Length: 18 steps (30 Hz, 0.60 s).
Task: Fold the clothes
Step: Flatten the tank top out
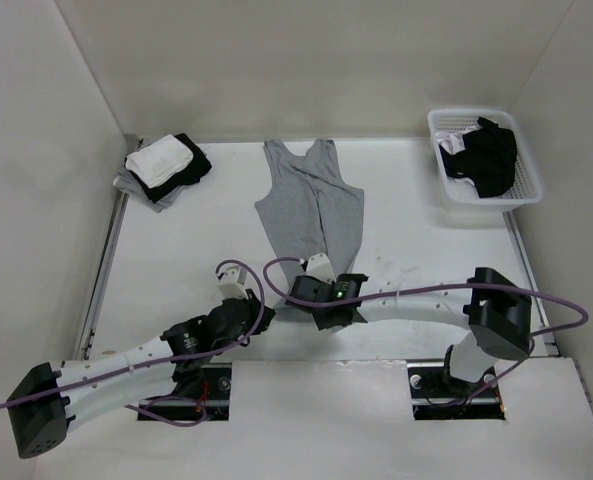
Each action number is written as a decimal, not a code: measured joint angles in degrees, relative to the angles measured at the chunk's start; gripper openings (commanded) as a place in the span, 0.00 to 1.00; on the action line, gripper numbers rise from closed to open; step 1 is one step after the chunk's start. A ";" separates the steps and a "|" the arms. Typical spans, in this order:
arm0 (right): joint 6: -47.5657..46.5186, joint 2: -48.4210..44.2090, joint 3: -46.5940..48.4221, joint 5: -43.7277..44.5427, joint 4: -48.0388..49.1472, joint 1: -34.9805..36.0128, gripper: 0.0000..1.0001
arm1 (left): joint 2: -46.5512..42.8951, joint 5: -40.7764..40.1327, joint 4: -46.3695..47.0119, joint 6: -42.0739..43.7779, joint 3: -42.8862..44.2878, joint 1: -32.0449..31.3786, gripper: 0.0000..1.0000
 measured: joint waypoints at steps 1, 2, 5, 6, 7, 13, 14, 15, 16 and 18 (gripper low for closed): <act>0.02 0.26 0.00 0.00 -0.04 -0.04 0.35 | 0.00 0.15 0.00 0.00 -0.07 0.00 0.05; 0.09 0.52 0.00 0.02 -0.13 -0.07 0.32 | 0.00 0.22 0.15 0.02 -0.17 0.00 0.05; 0.20 1.05 0.00 0.04 -0.28 -0.07 0.22 | 0.00 0.46 0.33 0.02 -0.42 0.04 0.05; 0.22 1.07 0.00 0.04 -0.35 -0.07 0.18 | 0.00 0.55 0.35 0.04 -0.42 0.09 0.05; 0.24 1.07 0.00 0.07 -0.39 -0.07 0.15 | 0.00 0.57 0.35 0.04 -0.44 0.09 0.05; 0.70 0.52 -0.02 0.92 -0.85 -0.07 0.06 | -0.04 0.70 0.35 0.22 -0.42 0.31 0.05; 0.87 -0.13 -0.04 1.18 -1.01 -0.07 0.05 | -0.11 0.74 0.33 0.35 -0.39 0.37 0.05; 1.09 -1.33 -0.15 1.64 -1.14 -0.07 0.04 | -0.37 0.79 0.11 0.59 -0.28 0.55 0.05; 1.33 -2.86 -0.24 2.14 -1.22 -0.07 0.03 | -0.87 0.83 -0.24 0.85 -0.02 0.81 0.05; 1.57 -7.96 -0.98 3.39 -1.05 -0.07 0.03 | -2.47 0.85 -1.90 1.57 1.46 1.55 0.05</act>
